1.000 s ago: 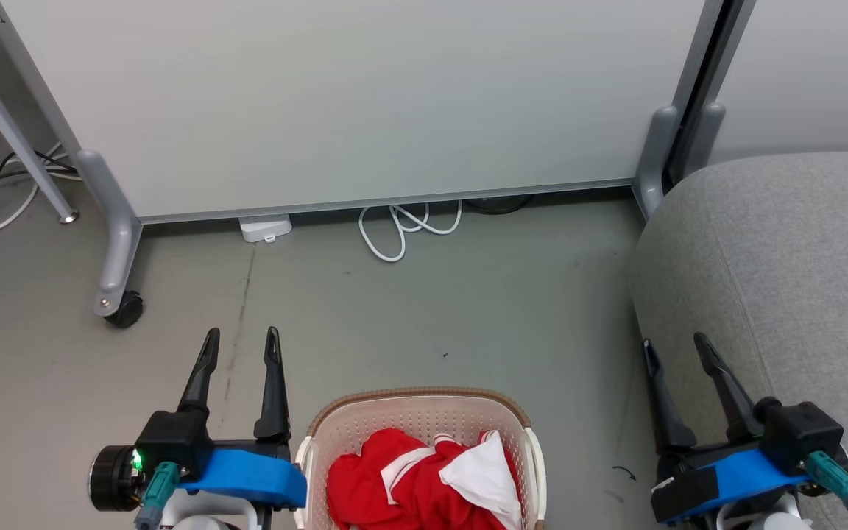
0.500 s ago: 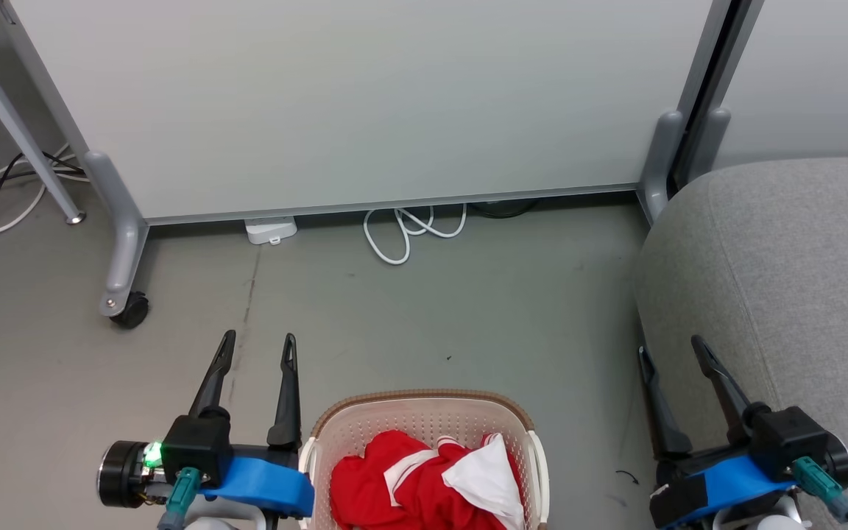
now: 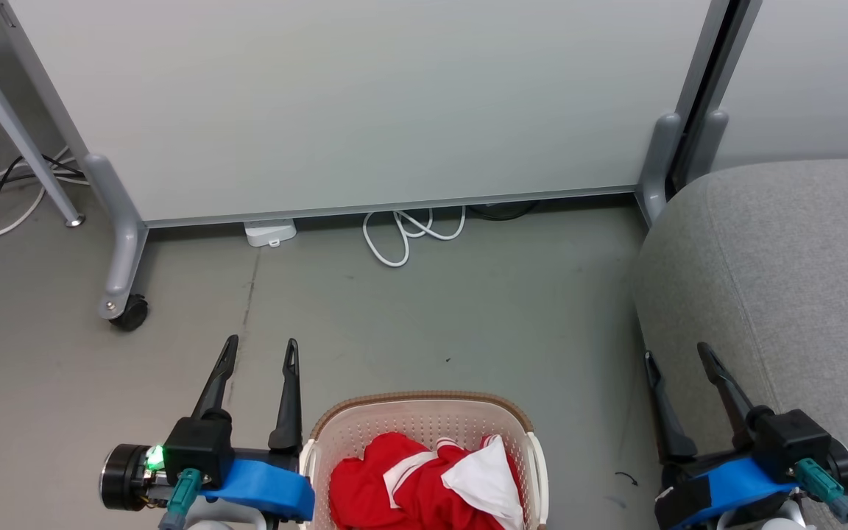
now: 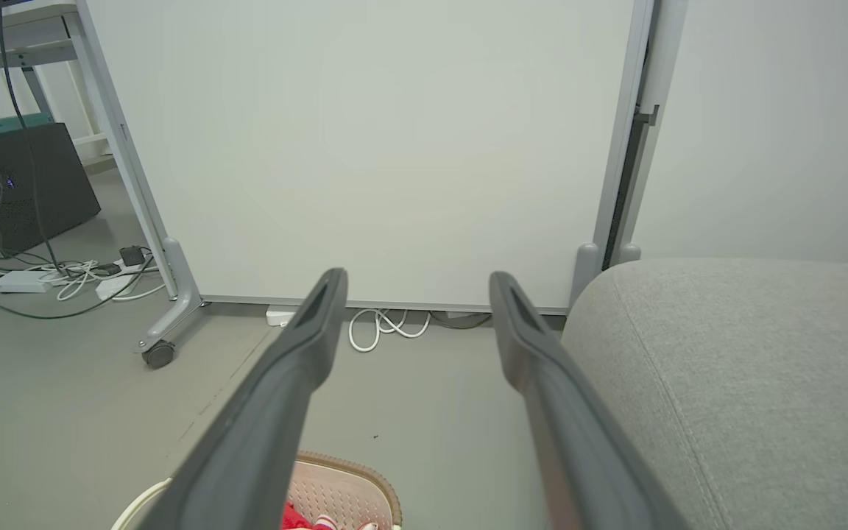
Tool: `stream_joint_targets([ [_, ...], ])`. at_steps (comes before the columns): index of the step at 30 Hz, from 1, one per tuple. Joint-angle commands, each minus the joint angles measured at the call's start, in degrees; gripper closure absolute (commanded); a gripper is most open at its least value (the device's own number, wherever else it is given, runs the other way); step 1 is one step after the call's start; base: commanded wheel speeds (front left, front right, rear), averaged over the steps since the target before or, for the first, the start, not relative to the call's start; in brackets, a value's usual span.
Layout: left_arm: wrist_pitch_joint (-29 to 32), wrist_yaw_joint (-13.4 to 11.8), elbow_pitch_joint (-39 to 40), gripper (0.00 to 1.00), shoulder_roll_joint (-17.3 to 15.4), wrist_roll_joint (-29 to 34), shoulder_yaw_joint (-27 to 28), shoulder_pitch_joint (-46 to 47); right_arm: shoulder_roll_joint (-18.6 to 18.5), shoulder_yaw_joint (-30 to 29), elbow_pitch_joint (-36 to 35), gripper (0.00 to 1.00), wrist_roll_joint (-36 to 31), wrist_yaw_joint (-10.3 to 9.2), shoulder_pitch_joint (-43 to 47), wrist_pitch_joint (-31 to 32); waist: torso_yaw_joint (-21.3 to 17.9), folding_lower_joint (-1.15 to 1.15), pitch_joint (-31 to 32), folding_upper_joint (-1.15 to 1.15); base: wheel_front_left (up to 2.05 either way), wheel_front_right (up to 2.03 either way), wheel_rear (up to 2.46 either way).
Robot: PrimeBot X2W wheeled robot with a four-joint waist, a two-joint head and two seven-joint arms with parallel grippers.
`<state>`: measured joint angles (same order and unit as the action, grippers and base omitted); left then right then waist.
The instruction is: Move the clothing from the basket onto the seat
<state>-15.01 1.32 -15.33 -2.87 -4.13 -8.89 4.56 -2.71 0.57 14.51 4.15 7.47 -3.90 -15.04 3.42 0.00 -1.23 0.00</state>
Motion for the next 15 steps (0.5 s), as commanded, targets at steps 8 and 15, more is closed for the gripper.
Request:
stream_joint_targets([
  [8,-0.26,-0.01,-0.15,0.00,-0.03,-0.45,-0.04,0.21,-0.32,0.17,0.52,0.00,0.19,0.05,-0.46,-0.22,-0.21,0.00,-0.15,0.00,0.00,0.00,0.00],
  [15,-0.26,0.44,-0.43,0.00,-0.03,-0.40,-0.26,1.20,-0.32,0.24,0.29,0.00,0.30,0.04,-0.86,-0.22,-0.56,0.00,-0.74,0.00,0.00,0.00,0.00],
])
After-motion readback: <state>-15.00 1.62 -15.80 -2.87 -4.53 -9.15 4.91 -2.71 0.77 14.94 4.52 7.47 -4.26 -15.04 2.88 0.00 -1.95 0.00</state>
